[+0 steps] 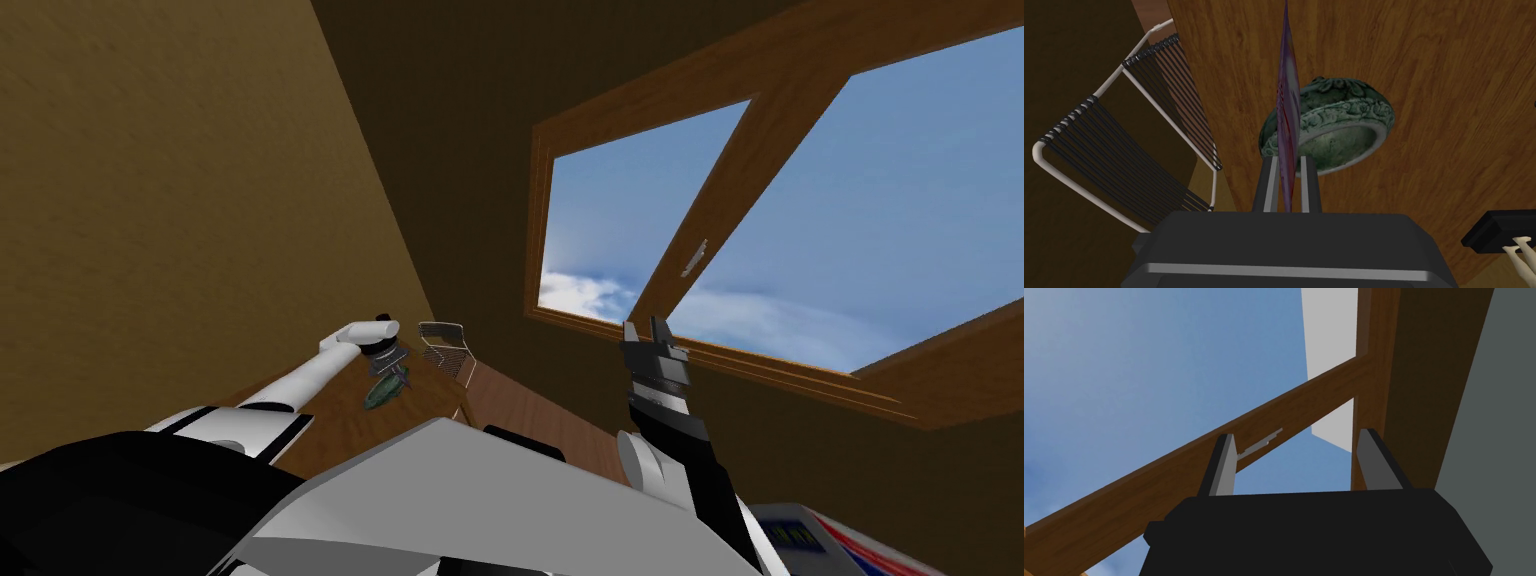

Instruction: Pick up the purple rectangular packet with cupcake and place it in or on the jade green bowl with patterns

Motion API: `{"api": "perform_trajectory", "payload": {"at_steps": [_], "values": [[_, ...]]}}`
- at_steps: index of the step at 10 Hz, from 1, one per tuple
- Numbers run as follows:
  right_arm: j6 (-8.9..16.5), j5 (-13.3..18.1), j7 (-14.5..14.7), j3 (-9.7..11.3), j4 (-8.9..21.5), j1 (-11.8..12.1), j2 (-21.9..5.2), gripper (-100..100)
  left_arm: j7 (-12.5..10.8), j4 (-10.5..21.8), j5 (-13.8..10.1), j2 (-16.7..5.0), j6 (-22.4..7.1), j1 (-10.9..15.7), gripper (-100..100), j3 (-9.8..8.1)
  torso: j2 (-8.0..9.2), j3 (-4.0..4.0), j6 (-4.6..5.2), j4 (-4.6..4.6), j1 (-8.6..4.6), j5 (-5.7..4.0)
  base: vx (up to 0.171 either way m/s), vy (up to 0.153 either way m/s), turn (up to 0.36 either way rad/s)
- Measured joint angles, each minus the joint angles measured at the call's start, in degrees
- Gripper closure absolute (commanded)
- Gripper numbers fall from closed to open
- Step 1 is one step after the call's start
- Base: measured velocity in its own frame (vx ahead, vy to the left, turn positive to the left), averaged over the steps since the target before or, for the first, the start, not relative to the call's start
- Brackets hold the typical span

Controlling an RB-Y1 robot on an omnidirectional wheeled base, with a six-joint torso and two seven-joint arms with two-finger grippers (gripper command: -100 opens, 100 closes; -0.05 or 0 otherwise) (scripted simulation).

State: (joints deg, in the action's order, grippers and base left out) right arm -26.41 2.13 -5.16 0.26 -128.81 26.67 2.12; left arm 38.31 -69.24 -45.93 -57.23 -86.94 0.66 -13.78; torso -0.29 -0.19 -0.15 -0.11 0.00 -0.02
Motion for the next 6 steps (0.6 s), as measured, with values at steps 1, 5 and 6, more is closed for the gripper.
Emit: {"api": "perform_trajectory", "payload": {"at_steps": [1, 5, 6], "values": [[0.0, 0.0, 0.0, 0.0, 0.0, 0.0, 0.0, 0, 1.1, 0.5, -0.3, -0.6, 0.1, -0.2, 100, -0.31, 0.04, 0.02, 0.05, 0.00, 0.08, 0.03, 0.046, -0.025, 0.079], [0.0, 0.0, 0.0, 0.0, 0.0, 0.0, 0.0, 0, 6.4, 1.7, -2.6, -4.3, -0.5, -1.3, 100, -2.13, 0.00, 0.00, 0.02, 0.00, 0.03, 0.01, 0.083, -0.044, 0.139], [0.0, 0.0, 0.0, 0.0, 0.0, 0.0, 0.0, 0, 7.8, 2.2, -3.2, -5.2, -0.7, -1.5, 100, -2.59, -0.03, -0.02, 0.02, -0.01, 0.03, 0.00, 0.089, -0.038, 0.117]]}}
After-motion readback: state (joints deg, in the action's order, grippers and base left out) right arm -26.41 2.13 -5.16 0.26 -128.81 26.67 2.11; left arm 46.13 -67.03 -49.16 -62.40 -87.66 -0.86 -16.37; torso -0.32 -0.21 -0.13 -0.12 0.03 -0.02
